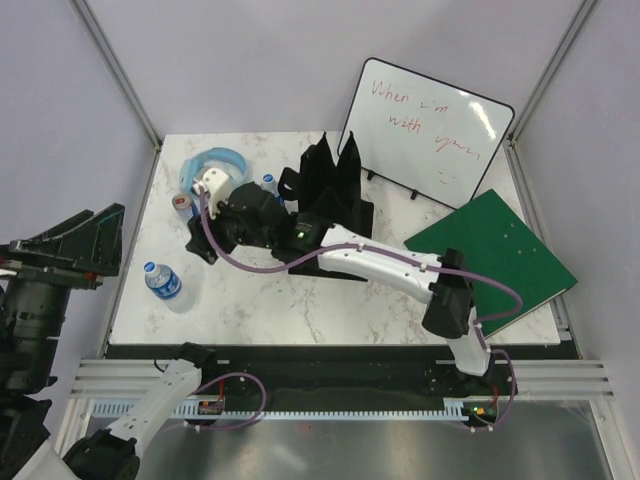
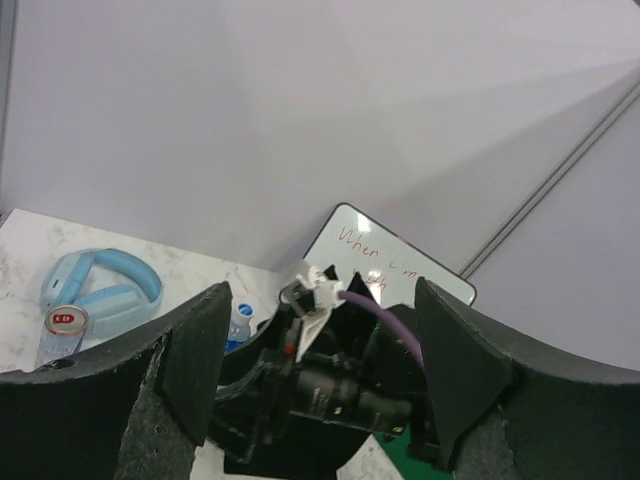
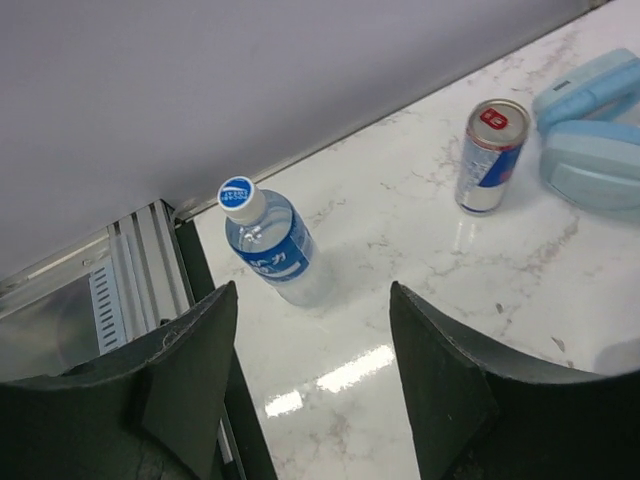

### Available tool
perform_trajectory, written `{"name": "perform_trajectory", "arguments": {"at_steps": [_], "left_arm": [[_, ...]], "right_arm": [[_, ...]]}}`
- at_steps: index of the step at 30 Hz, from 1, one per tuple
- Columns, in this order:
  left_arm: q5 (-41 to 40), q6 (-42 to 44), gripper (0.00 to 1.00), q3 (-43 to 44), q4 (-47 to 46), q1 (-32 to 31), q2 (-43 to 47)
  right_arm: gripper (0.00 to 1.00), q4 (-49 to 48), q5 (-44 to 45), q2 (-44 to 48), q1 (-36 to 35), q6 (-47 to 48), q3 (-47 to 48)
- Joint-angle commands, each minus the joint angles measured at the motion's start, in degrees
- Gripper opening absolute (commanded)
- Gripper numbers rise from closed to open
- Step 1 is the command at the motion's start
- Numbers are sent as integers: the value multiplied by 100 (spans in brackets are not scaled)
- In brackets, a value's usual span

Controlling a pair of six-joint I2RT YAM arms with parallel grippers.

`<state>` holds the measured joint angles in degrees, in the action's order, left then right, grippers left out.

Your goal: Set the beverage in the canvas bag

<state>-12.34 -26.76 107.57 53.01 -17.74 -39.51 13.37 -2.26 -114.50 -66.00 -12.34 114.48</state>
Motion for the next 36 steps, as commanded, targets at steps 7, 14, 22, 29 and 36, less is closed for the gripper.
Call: {"name": "perform_trajectory", "arguments": {"at_steps": [7, 14, 22, 29, 36], "left_arm": [[91, -329, 79, -605, -353, 7, 365], [-155, -286, 80, -887, -432, 7, 532], [-313, -206, 80, -983, -494, 7, 655], [-164, -268, 80, -896, -547, 7, 620], [-234, -207, 80, -975, -555, 7, 602]], "right_arm": [[68, -1457, -678, -1170, -519, 688, 725], [67, -2610, -1215, -1575, -563, 891, 532], [68, -3359, -1321, -2164, -555, 1181, 540], [67, -3244, -1356, -2735, -546, 1348, 1243], [66, -3578, -1329, -3043, -563, 1234, 1340]]}}
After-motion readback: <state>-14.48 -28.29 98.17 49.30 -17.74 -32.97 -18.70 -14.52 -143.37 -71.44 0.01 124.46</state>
